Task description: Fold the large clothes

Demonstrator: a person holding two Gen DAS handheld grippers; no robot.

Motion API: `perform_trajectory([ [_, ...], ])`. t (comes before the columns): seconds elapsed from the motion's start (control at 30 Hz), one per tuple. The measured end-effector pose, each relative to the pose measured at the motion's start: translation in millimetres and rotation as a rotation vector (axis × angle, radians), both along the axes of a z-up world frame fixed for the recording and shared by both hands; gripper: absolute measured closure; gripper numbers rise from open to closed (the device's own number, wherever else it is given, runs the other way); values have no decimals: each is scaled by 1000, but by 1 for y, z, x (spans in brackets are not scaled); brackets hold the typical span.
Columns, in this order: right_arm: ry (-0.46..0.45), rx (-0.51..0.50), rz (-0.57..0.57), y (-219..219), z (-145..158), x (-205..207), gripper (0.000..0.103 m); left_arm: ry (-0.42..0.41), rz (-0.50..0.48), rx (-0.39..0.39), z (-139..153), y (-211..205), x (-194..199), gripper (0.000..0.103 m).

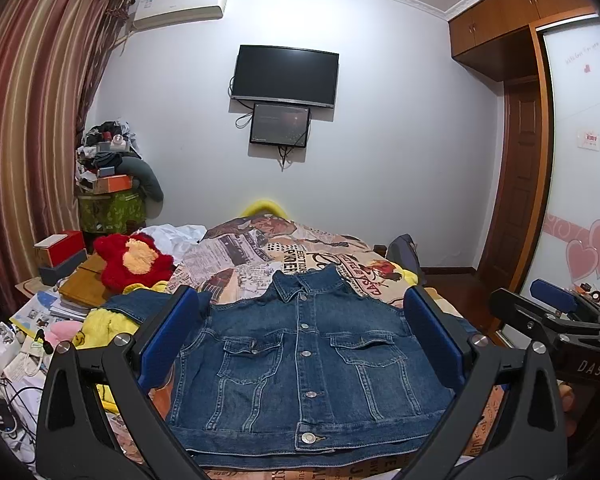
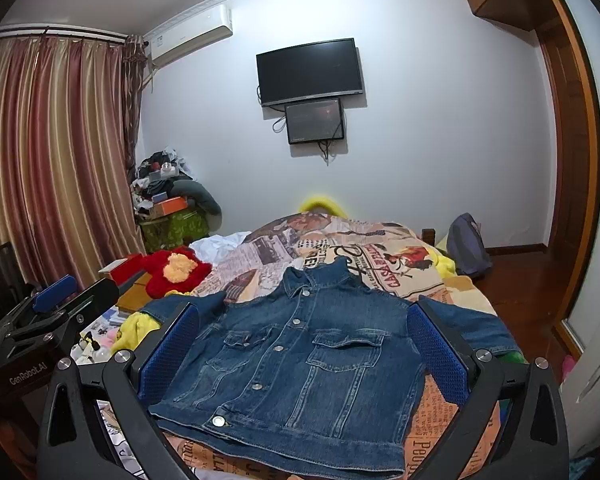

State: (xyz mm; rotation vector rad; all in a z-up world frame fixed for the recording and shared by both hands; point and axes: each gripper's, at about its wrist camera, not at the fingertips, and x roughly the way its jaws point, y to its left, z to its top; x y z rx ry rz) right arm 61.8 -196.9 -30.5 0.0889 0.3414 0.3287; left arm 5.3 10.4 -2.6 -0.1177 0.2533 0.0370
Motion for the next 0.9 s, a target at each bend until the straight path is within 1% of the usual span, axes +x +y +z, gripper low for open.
perform_trajectory([
  [0.27, -6, -3, 2, -2, 7, 1, 0, 0, 1, 0, 0, 0, 0, 0],
  [0.9, -10, -6, 1, -1, 7, -1, 0, 8, 5, -3, 0, 0, 3, 0],
])
